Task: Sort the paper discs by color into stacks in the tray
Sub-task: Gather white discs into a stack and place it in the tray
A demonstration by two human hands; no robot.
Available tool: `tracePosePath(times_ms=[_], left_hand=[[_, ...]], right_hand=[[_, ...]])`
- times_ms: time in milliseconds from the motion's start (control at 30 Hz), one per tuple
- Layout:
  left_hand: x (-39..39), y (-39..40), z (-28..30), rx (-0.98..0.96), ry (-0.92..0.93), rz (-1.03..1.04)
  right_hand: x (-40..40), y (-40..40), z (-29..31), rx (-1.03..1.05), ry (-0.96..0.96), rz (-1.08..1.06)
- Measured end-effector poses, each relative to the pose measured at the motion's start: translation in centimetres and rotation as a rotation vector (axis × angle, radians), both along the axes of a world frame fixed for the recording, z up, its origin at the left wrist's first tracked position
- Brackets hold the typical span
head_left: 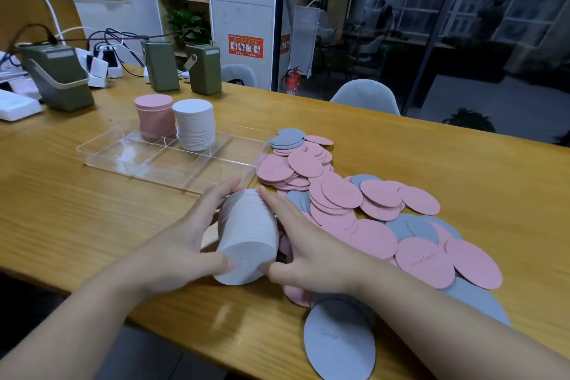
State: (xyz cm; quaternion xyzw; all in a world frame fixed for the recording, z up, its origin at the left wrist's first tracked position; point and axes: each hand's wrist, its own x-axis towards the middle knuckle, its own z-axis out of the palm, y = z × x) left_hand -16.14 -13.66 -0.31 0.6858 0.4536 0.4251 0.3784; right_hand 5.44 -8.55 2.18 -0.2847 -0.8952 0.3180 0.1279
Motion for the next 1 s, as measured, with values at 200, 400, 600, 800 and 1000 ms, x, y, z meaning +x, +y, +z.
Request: tracePosePath(times_ms=[200,400,600,800,1000], left_hand=[[-0.3,1.7,4.0,-0.009,-0.161,-0.005],[-1.5,7.2,7.3,0.013,-0.455,0.225],[-1.0,13.4,7.7,-0.077,-0.731,0.534],[-1.1,17.6,6.2,-0.102,-0.704,0.698],[-1.6,19.2,5.3,-0.257,-0.71,0.734]], right_hand=[[-1.2,2.6,1.7,-0.102,0.223,-0.059],[-5.0,7.2,4.7,-0.337,0.53,-0.184],[-9.6,13.2,5.7,-0.436,0.533,-0.473],[-13.1,17.1,5.1,-0.463,0.419,-0.538],[-14.4,19.3,4.1,-0.525,0.28,-0.625]])
